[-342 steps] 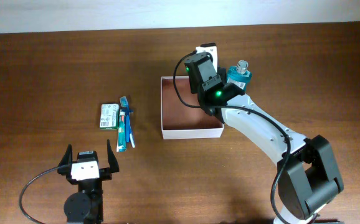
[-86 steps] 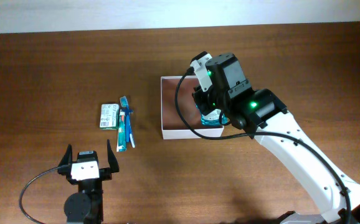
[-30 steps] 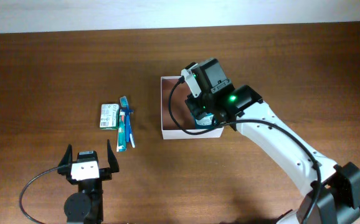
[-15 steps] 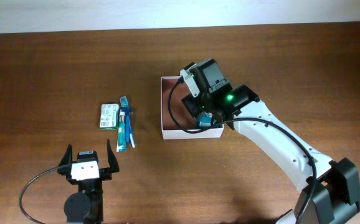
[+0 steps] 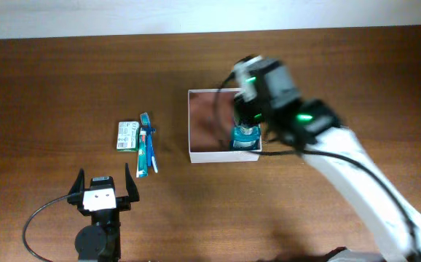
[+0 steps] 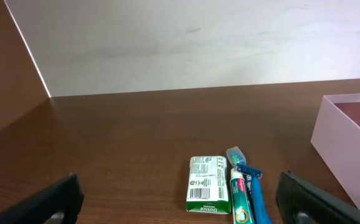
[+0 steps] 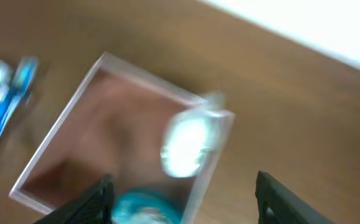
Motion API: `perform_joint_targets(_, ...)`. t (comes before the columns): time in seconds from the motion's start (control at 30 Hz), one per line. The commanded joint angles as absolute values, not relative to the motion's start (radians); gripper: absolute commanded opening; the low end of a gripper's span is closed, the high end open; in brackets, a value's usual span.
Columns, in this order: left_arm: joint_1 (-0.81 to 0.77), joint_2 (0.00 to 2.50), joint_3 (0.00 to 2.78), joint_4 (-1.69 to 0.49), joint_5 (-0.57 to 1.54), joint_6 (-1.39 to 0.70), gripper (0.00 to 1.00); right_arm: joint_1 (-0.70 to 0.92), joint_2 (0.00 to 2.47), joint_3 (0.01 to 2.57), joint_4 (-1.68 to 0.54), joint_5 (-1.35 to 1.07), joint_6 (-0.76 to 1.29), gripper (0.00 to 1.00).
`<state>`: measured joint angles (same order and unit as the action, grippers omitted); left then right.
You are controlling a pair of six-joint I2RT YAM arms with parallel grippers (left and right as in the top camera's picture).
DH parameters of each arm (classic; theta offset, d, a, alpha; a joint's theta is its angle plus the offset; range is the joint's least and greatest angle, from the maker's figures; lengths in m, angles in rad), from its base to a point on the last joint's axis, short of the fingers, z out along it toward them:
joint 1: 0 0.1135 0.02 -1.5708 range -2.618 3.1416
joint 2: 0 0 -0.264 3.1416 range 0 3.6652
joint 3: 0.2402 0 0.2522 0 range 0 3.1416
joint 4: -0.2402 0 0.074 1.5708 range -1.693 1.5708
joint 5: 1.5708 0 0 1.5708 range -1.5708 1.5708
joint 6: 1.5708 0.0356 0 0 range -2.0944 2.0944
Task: Pack container
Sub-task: 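Release the mouthwash and retract the right gripper to the right, then move the left gripper over the toothbrushes and soap box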
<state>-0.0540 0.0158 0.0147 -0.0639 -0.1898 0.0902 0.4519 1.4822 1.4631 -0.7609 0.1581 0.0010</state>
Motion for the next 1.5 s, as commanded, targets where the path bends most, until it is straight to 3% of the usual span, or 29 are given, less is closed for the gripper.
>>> perform_joint_targets(0.0, -0.052, 0.012, 0.009, -0.064, -0.179, 0.107, 0.99, 0.256, 1.355, 1.498, -0.797, 0.24, 0.108, 0.68)
perform_joint_targets(0.2, -0.052, 0.012, 0.009, -0.064, -0.179, 0.107, 0.99, -0.103, 1.324, 1.496, -0.848, 0.123, 0.122, 0.77)
perform_joint_targets(0.3, -0.052, 0.012, 0.009, -0.064, -0.179, 0.107, 0.99, -0.202, 1.349, 1.496, -0.85, 0.055, 0.122, 0.91)
perform_joint_targets(0.4, -0.052, 0.012, 0.009, -0.064, -0.179, 0.107, 0.99, -0.249, 1.372, 1.496, -0.849, 0.025, 0.122, 0.99)
perform_joint_targets(0.9, -0.052, 0.012, 0.009, -0.061, -0.179, 0.107, 0.99, -0.256, 1.416, 1.496, -0.85, 0.034, 0.121, 0.99)
perform_joint_targets(1.23, -0.051, 0.012, 0.034, 0.285, -0.019, 0.09, 0.99, -0.256, 1.416, 1.496, -0.85, 0.034, 0.121, 0.99)
perform_joint_targets(1.47, -0.051, 0.223, 0.397, -0.031, -0.022, 0.077, 0.99, -0.256, 1.416, 1.496, -0.85, 0.034, 0.121, 0.99)
